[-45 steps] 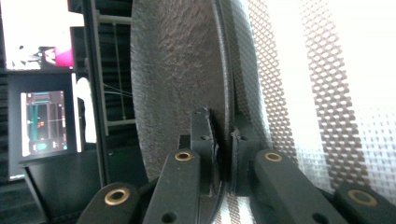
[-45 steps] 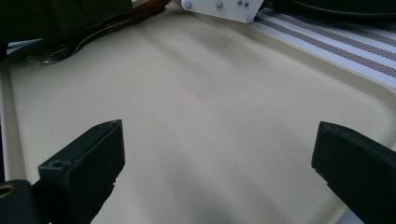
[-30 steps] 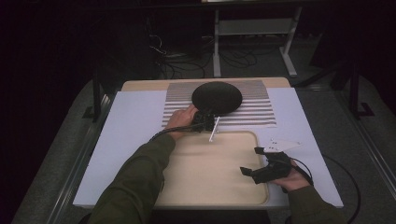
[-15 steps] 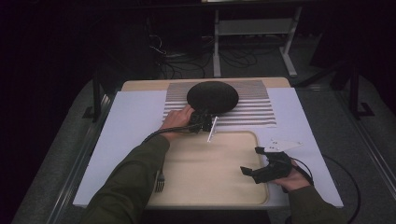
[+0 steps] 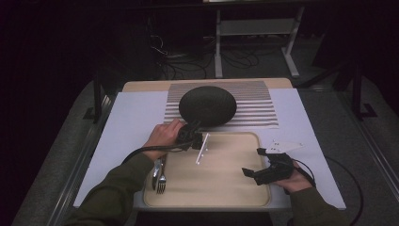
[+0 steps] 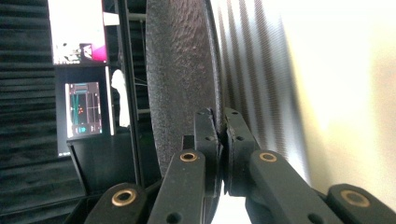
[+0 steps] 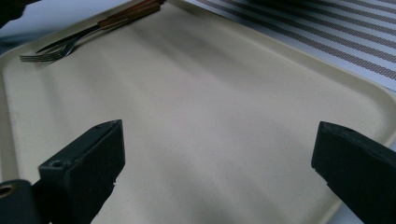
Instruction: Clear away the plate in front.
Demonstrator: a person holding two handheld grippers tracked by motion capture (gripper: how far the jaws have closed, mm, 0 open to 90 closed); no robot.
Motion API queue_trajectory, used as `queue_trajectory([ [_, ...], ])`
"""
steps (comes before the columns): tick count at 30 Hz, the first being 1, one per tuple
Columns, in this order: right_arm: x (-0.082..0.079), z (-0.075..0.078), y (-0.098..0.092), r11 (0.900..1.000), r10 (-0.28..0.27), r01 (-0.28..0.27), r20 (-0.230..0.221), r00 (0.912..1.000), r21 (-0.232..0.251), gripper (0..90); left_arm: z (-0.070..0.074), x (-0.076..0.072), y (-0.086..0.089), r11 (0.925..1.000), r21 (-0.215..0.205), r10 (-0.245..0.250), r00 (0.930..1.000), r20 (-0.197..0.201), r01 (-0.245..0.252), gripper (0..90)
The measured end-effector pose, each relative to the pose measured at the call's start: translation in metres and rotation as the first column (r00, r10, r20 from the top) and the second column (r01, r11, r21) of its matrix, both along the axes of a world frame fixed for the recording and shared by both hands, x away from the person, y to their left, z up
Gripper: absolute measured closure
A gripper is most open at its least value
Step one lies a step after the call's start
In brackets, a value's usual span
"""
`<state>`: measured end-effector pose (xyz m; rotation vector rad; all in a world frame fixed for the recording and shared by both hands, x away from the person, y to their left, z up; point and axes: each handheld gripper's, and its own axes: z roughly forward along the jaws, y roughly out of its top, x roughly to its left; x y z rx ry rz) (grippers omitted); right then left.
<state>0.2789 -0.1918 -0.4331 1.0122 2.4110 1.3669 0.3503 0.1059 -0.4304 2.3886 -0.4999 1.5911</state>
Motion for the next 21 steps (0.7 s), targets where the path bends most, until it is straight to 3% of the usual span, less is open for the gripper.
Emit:
queue_trajectory([
  [10,0.001,-0.001,-0.002,1.0,-0.002,0.002,-0.003,1.0,0.001,2.5,0.0,-0.061,0.02,0.9999,-0.005,-0.01,0.9999,-0.012,0.009,86.8],
  [18,0.003,-0.001,-0.001,1.0,0.004,-0.004,-0.002,1.0,0.002,2.5,-0.002,-0.092,0.027,0.9999,-0.011,-0.012,0.9996,-0.025,0.012,86.8],
  [19,0.003,-0.001,0.0,1.0,0.002,-0.002,-0.001,1.0,0.003,2.5,-0.006,-0.104,0.028,0.9998,-0.004,-0.021,0.9991,-0.036,0.021,86.8],
  [21,0.003,-0.001,0.0,1.0,0.0,0.0,0.0,1.0,0.004,2.5,-0.007,-0.108,0.028,0.9998,0.0,-0.02,0.999,-0.039,0.02,86.7],
])
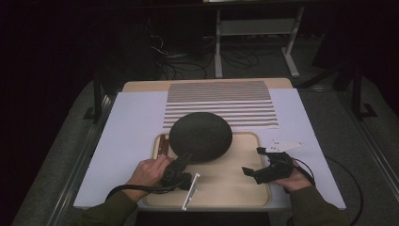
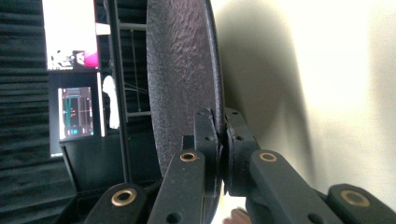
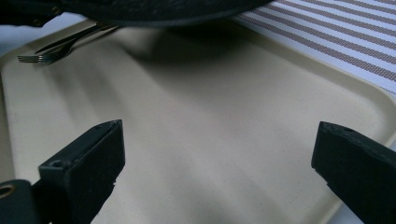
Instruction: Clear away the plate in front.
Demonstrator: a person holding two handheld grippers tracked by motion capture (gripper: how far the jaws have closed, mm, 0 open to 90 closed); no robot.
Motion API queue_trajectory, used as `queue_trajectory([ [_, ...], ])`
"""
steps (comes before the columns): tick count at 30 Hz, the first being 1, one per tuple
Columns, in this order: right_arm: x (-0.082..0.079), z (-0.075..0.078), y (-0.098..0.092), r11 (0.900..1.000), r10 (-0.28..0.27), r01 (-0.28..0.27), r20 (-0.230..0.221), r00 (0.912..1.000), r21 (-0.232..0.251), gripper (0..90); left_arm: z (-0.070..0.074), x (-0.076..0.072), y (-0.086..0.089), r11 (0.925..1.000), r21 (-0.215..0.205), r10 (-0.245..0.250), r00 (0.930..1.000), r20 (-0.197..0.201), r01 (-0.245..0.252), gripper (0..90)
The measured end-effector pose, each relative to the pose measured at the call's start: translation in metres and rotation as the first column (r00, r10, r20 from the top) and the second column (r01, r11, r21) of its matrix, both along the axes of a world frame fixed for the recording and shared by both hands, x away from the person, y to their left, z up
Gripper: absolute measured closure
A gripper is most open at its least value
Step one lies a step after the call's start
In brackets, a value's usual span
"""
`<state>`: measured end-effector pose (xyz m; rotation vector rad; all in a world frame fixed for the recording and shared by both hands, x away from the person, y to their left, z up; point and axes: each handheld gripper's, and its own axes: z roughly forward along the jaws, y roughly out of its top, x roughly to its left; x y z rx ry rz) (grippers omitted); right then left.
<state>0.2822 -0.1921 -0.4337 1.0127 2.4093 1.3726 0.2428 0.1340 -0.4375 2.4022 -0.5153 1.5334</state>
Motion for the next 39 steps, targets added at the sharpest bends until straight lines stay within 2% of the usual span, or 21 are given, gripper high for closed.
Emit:
queue_trajectory([
  [3,0.0,0.001,0.0,1.0,-0.002,0.002,0.003,1.0,-0.001,2.5,-0.006,-0.013,0.001,1.0,0.01,-0.002,0.9999,-0.016,0.002,86.9],
  [9,0.0,0.001,0.002,1.0,-0.001,0.001,0.003,1.0,-0.008,2.5,-0.013,-0.026,-0.003,0.9996,0.019,-0.02,0.9992,-0.034,0.02,86.9],
  [13,0.0,0.001,0.002,1.0,-0.001,0.001,0.005,1.0,-0.01,2.5,-0.018,-0.034,-0.005,0.9983,0.047,-0.033,0.9983,-0.048,0.035,86.6],
  [17,0.0,0.001,0.002,1.0,0.001,-0.001,0.006,1.0,-0.012,2.5,-0.021,-0.038,-0.006,0.9974,0.06,-0.036,0.998,-0.052,0.039,86.5],
  [22,0.0,0.0,0.002,1.0,0.002,-0.002,0.006,1.0,-0.014,2.5,-0.025,-0.038,-0.006,0.9982,0.046,-0.034,0.9973,-0.065,0.037,86.6],
  [25,0.0,0.0,0.002,1.0,0.002,-0.002,0.006,1.0,-0.015,2.5,-0.028,-0.039,-0.006,0.9985,0.043,-0.031,0.997,-0.07,0.034,84.6],
  [26,0.0,0.0,0.002,1.0,0.003,-0.003,0.008,1.0,-0.015,2.5,-0.031,-0.039,-0.006,0.9981,0.052,-0.028,0.9955,-0.091,0.032,83.1],
  [28,0.0,0.0,0.002,1.0,0.004,-0.004,0.008,1.0,-0.015,2.5,-0.034,-0.038,-0.006,0.9976,0.061,-0.026,0.9952,-0.094,0.032,80.1],
  [30,0.0,0.0,0.002,1.0,0.004,-0.004,0.007,1.0,-0.015,2.5,-0.035,-0.036,-0.006,0.9995,0.016,-0.027,0.9934,-0.112,0.029,74.9],
  [34,0.0,0.0,0.002,1.0,0.004,-0.004,0.007,1.0,-0.013,2.5,-0.032,-0.036,-0.001,0.9999,-0.002,-0.015,0.9944,-0.105,0.015,62.2],
  [39,0.0,0.0,0.002,1.0,0.005,-0.005,0.005,1.0,-0.015,2.5,-0.026,-0.04,0.008,0.9996,-0.026,-0.011,0.9957,-0.092,0.009,58.5],
])
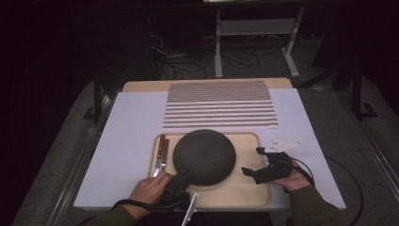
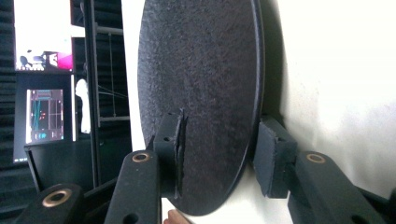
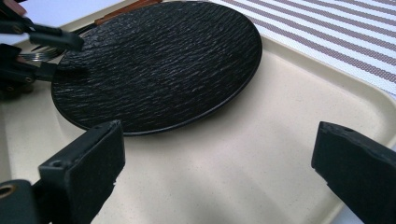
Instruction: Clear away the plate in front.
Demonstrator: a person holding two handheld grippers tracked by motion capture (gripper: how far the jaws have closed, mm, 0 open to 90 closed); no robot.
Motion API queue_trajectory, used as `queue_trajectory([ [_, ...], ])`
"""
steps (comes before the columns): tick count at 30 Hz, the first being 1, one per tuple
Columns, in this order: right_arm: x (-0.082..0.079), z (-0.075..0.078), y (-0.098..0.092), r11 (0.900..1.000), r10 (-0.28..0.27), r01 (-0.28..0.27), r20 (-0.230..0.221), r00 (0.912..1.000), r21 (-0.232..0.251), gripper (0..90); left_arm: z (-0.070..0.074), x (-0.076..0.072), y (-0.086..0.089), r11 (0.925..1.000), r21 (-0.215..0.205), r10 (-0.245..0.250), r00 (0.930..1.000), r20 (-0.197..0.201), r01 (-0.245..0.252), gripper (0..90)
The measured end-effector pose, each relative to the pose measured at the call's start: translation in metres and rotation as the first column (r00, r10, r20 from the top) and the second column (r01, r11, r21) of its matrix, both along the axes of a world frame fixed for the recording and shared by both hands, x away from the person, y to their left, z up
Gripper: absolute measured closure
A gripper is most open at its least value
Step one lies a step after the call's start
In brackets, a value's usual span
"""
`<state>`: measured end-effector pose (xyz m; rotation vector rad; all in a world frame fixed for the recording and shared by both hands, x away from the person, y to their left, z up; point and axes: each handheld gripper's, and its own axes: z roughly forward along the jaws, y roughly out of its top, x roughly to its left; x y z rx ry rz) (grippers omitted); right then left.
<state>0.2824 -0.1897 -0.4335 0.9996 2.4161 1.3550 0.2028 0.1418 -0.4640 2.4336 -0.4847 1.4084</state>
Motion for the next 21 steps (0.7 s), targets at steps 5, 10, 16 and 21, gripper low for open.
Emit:
queue_trajectory([
  [5,0.0,0.0,0.0,1.0,-0.001,0.001,0.001,1.0,-0.001,2.5,0.006,-0.007,0.012,1.0,-0.008,-0.005,0.9998,0.02,0.005,53.6],
  [10,0.0,0.0,0.0,1.0,-0.001,0.001,-0.001,1.0,-0.002,2.5,0.01,-0.01,0.022,0.9997,-0.023,0.002,0.9996,0.028,-0.001,50.3],
  [16,0.0,0.0,0.0,1.0,-0.004,0.004,-0.004,1.0,-0.005,2.5,0.019,-0.006,0.033,0.9963,-0.079,0.036,0.9987,0.037,-0.033,43.4],
  [21,0.001,-0.001,0.0,1.0,-0.005,0.005,-0.005,1.0,-0.006,2.5,0.025,0.007,0.04,0.9915,-0.103,0.084,0.9957,0.038,-0.08,33.2],
])
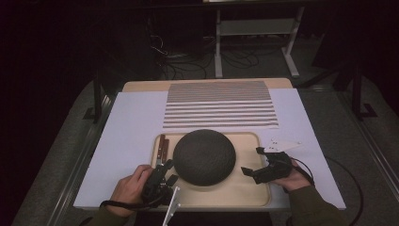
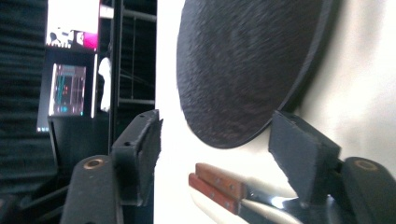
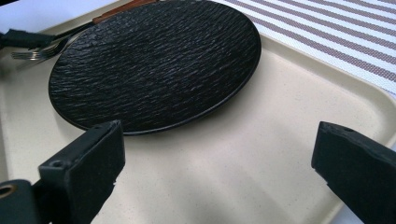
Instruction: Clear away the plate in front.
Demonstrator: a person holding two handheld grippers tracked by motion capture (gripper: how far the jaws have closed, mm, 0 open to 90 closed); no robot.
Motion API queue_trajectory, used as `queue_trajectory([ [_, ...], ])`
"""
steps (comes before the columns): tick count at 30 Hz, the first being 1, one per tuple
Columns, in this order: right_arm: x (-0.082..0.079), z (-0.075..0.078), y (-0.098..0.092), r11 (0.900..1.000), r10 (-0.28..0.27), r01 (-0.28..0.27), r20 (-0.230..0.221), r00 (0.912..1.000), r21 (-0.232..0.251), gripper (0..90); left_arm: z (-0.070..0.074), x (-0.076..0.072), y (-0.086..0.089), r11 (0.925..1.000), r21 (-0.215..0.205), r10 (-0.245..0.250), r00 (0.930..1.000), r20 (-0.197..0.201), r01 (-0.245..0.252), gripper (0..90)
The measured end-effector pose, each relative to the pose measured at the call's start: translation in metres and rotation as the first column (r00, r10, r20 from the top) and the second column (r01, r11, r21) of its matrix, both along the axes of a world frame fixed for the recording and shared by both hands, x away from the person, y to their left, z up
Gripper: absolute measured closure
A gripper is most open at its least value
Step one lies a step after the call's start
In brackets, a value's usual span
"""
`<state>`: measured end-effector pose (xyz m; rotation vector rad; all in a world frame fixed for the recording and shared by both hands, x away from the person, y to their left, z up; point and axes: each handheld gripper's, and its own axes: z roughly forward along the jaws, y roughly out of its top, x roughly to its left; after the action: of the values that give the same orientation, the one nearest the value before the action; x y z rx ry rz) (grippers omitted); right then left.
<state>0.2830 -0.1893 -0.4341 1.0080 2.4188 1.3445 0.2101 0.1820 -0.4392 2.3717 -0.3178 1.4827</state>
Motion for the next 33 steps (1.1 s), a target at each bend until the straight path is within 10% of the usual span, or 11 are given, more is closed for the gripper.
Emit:
queue_trajectory([
  [23,0.0,-0.001,0.0,1.0,-0.003,0.003,0.0,1.0,-0.003,2.5,0.008,0.059,0.027,0.9881,-0.074,0.136,0.9908,0.004,-0.135,7.0],
  [33,0.0,-0.001,0.0,1.0,0.005,-0.005,0.001,1.0,-0.009,2.5,0.011,0.07,0.037,0.9658,-0.163,0.193,0.9788,-0.07,-0.202,0.0],
])
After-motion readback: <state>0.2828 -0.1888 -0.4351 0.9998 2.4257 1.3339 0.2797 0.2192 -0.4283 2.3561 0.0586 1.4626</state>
